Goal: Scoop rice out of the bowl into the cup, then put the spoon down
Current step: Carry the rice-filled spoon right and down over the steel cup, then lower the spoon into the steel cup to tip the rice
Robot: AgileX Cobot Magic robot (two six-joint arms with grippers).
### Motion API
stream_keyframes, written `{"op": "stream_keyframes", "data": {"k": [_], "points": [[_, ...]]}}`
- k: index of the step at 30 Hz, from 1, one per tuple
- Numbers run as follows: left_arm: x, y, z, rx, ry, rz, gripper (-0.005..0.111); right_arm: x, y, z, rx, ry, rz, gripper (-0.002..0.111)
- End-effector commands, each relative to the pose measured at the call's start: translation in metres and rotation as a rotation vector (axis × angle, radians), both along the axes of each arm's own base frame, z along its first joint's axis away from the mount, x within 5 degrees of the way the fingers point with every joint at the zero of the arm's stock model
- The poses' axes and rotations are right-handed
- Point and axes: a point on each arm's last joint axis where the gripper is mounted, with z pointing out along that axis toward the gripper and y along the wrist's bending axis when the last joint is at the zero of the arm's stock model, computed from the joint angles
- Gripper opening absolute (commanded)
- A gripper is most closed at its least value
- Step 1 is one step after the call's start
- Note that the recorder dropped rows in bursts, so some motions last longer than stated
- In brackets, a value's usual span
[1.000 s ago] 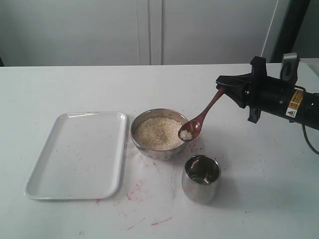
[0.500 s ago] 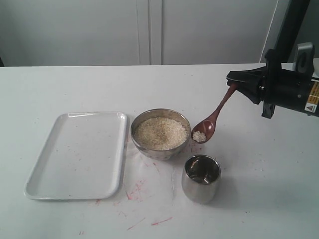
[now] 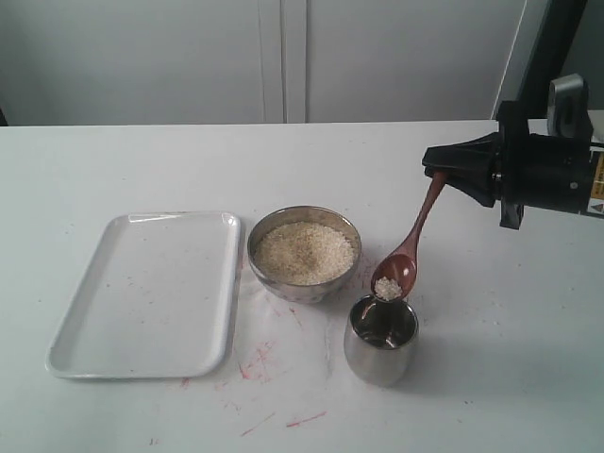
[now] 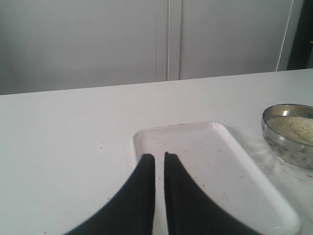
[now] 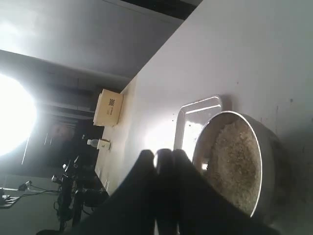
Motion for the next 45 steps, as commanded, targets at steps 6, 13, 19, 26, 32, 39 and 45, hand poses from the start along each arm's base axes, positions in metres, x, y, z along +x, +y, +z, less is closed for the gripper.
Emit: {"op": "stream_keyframes", "data": {"k": [6,13,19,26,32,39,45], "points": [[0.000,0.000,0.002,-0.007,-0.011,0.002,0.014,-0.003,0.000,0.002,-0.027,-0.030,0.028,0.000],[0.000,0.000,0.002,-0.007,-0.011,0.002,0.014,-0.003,0.000,0.002,-0.069,-0.083,0.040,0.000],[0.000,0.000,0.002,-0.007,-0.011,0.002,0.014,-0.003,0.000,0.002,-0.077,-0.092,0.042,0.000],[0.000,0.000,0.002,-0.007,-0.011,0.002,0.014,-0.003,0.000,0.002,-0.096,-0.117,0.048,0.000],[0.000,0.000,0.002,-0.007,-0.011,0.002,0.014,-0.003,0.000,0.002,-0.122,-0.150,0.055,0.000],[0.000,0.000,0.002,-0.007,-0.011,0.002,0.014,-0.003,0.001,0.002,-0.138,-0.171,0.063,0.000],[0.000,0.000,0.002,-0.007,-0.011,0.002,0.014,-0.003,0.010,0.002,-0.147,-0.194,0.090,0.000]]}}
